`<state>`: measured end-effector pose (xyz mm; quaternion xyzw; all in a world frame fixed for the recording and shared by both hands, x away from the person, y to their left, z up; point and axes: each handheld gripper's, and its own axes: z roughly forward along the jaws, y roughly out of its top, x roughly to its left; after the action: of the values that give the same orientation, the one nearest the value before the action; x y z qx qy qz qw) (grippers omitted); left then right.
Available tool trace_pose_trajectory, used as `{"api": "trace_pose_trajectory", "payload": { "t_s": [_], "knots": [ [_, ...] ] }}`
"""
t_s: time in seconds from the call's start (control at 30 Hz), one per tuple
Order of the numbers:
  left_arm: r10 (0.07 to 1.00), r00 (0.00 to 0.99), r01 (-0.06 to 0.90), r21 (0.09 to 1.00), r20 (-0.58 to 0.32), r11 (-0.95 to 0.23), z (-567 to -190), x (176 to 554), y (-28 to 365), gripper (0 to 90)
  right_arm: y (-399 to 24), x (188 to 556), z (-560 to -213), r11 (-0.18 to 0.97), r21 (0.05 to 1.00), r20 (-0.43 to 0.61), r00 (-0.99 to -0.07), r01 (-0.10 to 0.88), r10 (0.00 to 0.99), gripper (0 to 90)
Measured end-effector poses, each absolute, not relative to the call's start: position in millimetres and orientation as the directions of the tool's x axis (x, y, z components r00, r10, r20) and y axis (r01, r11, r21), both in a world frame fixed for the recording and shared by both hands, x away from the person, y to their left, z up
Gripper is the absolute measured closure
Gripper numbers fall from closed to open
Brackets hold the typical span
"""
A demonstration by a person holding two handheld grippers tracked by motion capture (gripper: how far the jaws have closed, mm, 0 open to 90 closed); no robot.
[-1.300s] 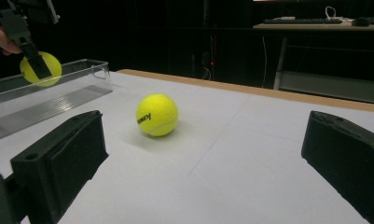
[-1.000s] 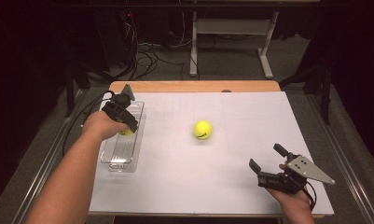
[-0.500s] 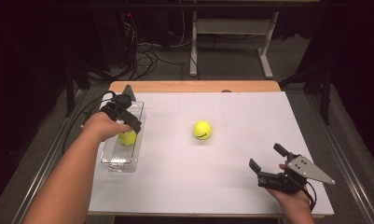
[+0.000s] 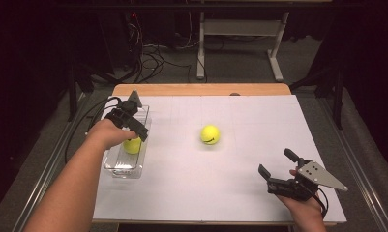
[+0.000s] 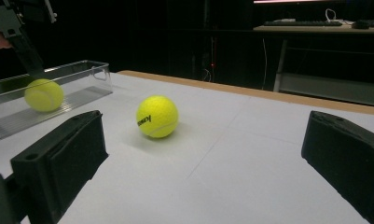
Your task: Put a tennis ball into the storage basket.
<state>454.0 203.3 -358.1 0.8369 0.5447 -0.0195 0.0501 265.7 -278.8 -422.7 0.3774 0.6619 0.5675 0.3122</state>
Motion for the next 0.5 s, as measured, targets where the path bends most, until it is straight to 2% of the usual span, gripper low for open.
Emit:
{"api": "trace_pose_trajectory", "payload": {
  "t_s": [0.5],
  "knots": [
    [0.891, 0.45, 0.893, 0.052, -0.066, -0.447, -362, 443, 184, 0.7, -278, 266, -423, 0.076, 0.986, 0.012, -0.523, 0.146, 0.852, 0.2]
  ]
}}
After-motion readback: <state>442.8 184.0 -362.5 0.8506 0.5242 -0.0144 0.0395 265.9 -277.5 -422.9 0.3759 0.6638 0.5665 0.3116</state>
